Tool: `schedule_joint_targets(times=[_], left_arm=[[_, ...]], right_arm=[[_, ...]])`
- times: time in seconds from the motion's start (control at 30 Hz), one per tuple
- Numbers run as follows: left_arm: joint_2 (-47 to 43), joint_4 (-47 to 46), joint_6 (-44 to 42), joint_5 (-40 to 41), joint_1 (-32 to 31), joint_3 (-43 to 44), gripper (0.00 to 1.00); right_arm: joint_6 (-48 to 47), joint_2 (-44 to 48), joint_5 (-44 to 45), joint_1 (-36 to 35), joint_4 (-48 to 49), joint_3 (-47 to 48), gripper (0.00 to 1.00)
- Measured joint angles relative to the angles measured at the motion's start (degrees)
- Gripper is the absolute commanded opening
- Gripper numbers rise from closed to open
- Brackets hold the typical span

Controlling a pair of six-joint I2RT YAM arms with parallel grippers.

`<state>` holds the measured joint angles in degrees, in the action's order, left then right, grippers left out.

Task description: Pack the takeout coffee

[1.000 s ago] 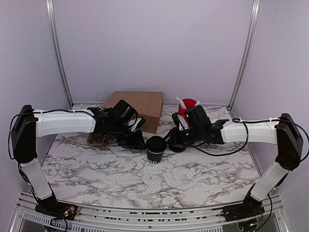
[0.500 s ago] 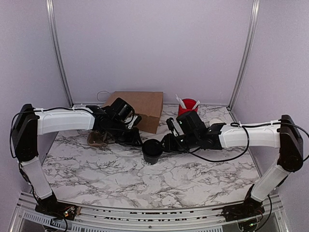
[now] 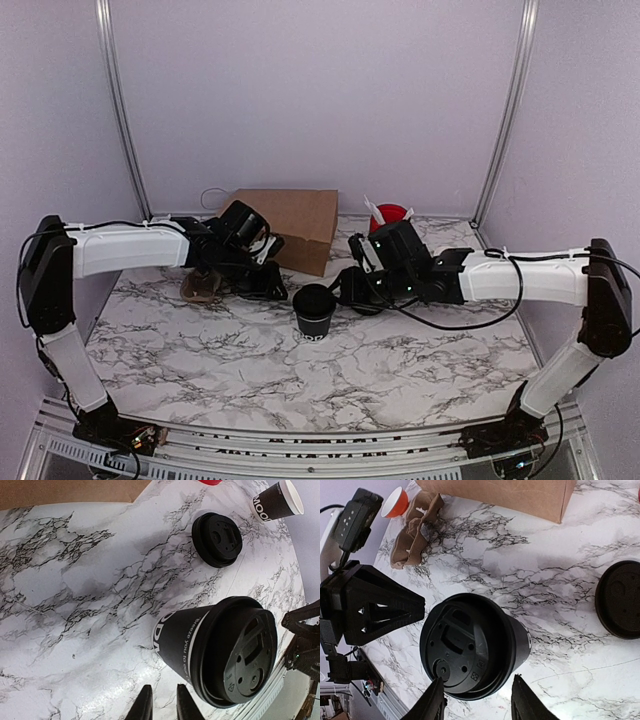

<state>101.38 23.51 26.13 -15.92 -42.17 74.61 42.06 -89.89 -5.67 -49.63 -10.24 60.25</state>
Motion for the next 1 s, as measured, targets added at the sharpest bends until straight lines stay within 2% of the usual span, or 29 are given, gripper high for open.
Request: schedule_joint_targets(times=[0.37,0.6,1.0], left_arm=[[-3.7,0.1,0.5,-1.6,-0.8,-2.8,0.17],[-3.7,-0.1,1.7,-2.7,-4.5,-3.6,0.17],[-3.3,-0.5,2.2,-3.1,-4.9,-3.5,0.17]], right_arm=[[-0.6,1.9,-5.6,7.8,2.0,-1.9,0.36],[-1.6,0.6,-7.8,7.9,2.0,-1.9,0.33],[-1.6,-1.3,-8.2,7.2,2.3,-2.6,0.32]])
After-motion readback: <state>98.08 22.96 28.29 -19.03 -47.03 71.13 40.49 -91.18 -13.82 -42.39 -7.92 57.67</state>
